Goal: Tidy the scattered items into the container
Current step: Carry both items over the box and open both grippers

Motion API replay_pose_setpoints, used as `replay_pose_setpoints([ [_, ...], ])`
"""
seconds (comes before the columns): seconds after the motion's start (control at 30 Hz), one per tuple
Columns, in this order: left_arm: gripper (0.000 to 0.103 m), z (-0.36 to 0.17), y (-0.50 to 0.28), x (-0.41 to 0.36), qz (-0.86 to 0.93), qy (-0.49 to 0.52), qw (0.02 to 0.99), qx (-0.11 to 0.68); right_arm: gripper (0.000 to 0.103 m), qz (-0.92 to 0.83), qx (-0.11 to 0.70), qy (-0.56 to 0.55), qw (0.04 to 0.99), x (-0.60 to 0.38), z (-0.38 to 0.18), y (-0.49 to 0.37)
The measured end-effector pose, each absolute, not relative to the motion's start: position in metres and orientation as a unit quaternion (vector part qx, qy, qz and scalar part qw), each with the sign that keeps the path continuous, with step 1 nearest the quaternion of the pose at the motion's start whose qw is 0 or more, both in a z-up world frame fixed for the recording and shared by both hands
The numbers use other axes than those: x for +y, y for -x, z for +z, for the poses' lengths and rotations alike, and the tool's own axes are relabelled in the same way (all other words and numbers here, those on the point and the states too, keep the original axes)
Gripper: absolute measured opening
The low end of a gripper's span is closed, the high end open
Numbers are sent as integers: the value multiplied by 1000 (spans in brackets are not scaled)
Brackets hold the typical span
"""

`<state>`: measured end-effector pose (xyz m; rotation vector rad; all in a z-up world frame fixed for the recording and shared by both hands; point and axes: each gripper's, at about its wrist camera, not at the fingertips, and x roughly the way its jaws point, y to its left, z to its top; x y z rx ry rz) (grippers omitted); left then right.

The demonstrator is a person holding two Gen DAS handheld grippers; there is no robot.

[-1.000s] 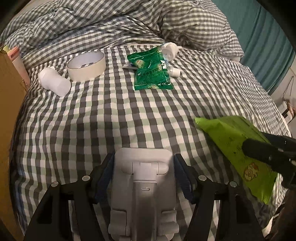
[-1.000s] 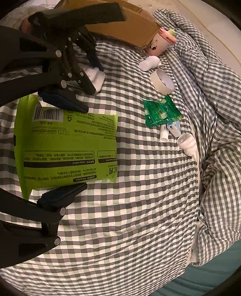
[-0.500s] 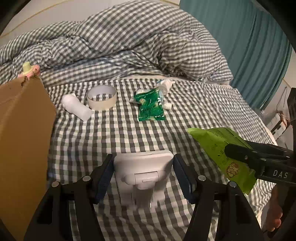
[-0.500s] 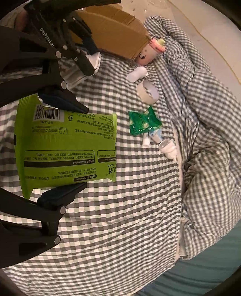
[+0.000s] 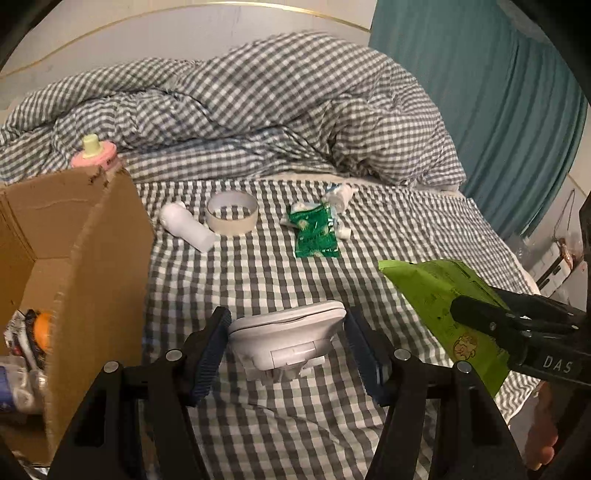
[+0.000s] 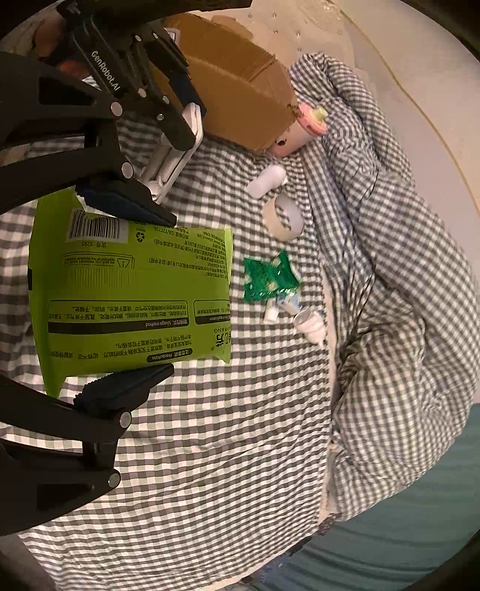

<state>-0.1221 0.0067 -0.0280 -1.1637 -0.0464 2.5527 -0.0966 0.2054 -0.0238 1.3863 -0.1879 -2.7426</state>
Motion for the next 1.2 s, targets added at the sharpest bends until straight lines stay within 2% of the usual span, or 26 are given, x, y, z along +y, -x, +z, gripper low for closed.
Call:
replay_pose_setpoints([
  [0.33,65,28,120,-44,915,375,142,-37,71,-900,-26,-429,74,143,20,103],
  [0.63,65,93,120,-138,944,317,69,-54,71,-898,3,-405,171,34,56,127],
  [0.83,65,75,134,-201,937,343,-4,-69,71,-866,27,-443,230,-47,25,150],
  [1.03,65,44,144,-236,921,375,-48,-92,72,-855,56,-455,242,-93,2,155],
  [1.07,66,40,145,-239,918,381,-51,-96,74,-859,58,-450,237,-92,4,154],
  [1.1,66,40,143,-239,918,381,-50,-97,81,-865,61,-442,230,-90,7,153],
  [1.13,71,42,138,-240,921,374,-45,-101,85,-872,68,-432,218,-86,12,150],
  [1.17,80,44,134,-239,924,367,-44,-101,89,-879,73,-424,207,-82,16,148],
  [1.2,84,48,131,-236,928,358,-48,-95,89,-884,75,-416,197,-76,20,146],
])
